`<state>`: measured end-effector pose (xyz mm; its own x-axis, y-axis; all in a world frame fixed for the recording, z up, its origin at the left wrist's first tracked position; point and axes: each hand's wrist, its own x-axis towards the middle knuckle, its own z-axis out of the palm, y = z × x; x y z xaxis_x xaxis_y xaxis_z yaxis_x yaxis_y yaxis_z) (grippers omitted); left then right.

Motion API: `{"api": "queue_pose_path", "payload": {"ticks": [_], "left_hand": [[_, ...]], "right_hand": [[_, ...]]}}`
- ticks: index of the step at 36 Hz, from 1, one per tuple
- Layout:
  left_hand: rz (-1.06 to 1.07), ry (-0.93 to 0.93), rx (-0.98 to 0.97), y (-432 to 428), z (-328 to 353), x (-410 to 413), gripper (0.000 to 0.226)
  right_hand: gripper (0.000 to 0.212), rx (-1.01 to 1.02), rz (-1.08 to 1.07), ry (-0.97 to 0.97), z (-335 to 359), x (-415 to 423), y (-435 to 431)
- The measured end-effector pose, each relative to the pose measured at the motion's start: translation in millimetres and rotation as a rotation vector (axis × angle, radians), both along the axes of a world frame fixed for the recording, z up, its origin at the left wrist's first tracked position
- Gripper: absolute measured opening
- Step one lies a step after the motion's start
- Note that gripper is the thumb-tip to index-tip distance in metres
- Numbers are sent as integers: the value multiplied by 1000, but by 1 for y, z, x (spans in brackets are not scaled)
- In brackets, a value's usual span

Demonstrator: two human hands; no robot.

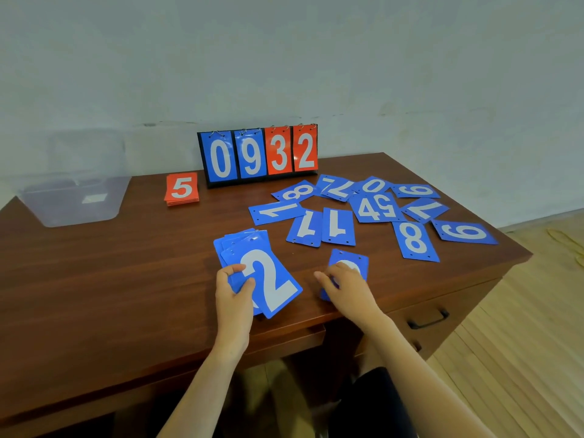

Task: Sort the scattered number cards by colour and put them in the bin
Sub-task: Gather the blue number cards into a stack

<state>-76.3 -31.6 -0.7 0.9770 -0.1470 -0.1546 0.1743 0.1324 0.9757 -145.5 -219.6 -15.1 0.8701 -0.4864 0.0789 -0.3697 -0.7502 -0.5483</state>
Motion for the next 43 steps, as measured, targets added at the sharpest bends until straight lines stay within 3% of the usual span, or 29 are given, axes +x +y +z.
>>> {"api": "queue_pose_path", "payload": {"ticks": [2, 5, 8, 10, 15, 17, 19, 21, 25, 31, 37, 39, 43], "left_hand": [[3, 1, 1, -1, 0, 1, 21], [-7, 2, -4, -4, -1, 0, 20], [-21, 4, 5, -7, -2, -2, 21], [-30, 0, 18, -8, -2, -3, 20], [-47, -15, 42, -8, -4, -3, 19], [-47, -19, 50, -7, -4, -3, 21], [-49, -19, 48, -8, -5, -3, 22], [-48, -16, 44, -8, -5, -4, 21], [-67, -13, 42, -11, -4, -7, 20], [-97, -11, 29, -14, -2, -10, 20], [-103, -14, 33, -14, -5, -10, 21], [-105, -12, 34, -15, -4, -10, 22], [-101, -5, 41, -16, -4, -11, 22]], "right_hand": [[46, -10, -84, -64, 1, -6, -2], [37, -3, -183, -67, -2, -10, -3], [70, -102, -246, 54, -7, -12, -1], [82, -121, -270, 132, -7, -12, -1], [69, 24, -223, 137, -1, -12, -6], [74, 39, -260, 133, 3, -13, -11], [74, -15, -302, 201, 6, -13, -16], [60, -118, -296, 294, 9, -13, -19], [43, -108, -254, 357, 16, -9, -18], [49, -72, -205, 490, 24, -1, -28], [48, -127, -180, 406, 23, -1, -33], [59, -81, -228, 419, 27, 2, -40], [110, 30, -409, 549, 38, 6, -52]]}}
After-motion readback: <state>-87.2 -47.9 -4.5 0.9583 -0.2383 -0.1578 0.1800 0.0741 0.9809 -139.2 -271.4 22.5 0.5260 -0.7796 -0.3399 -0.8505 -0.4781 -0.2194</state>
